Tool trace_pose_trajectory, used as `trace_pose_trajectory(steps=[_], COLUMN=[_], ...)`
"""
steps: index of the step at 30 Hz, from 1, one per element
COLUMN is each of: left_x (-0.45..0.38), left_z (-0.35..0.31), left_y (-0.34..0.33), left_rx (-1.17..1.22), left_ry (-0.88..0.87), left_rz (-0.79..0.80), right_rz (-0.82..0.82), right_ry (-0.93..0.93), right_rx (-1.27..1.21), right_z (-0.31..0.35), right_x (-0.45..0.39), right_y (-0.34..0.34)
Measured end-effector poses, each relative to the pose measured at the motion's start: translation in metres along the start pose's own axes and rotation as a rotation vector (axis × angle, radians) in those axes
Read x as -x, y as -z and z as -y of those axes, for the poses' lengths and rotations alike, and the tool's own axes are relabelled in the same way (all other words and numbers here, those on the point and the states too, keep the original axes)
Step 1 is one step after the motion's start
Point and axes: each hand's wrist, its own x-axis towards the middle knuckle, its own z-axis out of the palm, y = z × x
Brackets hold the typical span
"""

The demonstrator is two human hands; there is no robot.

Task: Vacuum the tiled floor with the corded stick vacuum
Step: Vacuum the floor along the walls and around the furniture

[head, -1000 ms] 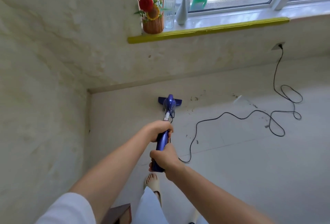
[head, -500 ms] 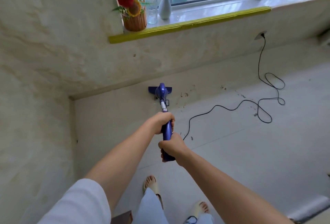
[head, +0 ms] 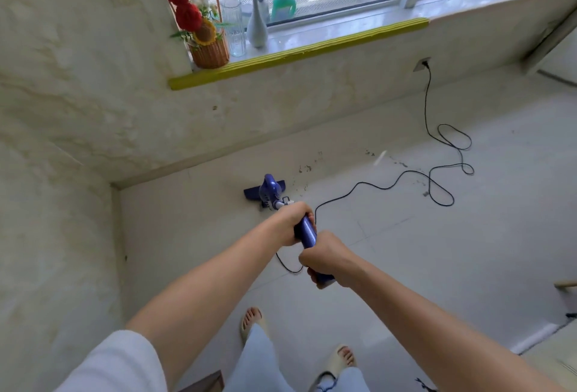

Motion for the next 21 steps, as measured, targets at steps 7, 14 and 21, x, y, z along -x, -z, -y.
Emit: trace_pose_trajectory(steps=[7, 14, 21], left_x=[0.031, 0.043, 0.033], left_z=[0.026, 0.05, 0.026], left_y=[-0.037, -0.039, -0.02], left_rx=[0.1, 0.098, 0.005], left_ry=[0.022, 0.104, 0.103], left_rz=[0.008, 0.036, 0.011], right_rz=[0.067, 0.127, 0.107], right_ry=[0.037, 0.061, 0.053], right_rx=[0.068, 0.032, -0.102], right_z=[-0.02, -0.04, -0.022], right_x=[0.053, 0.081, 0.058], right_y=[0.036, 0.031, 0.013])
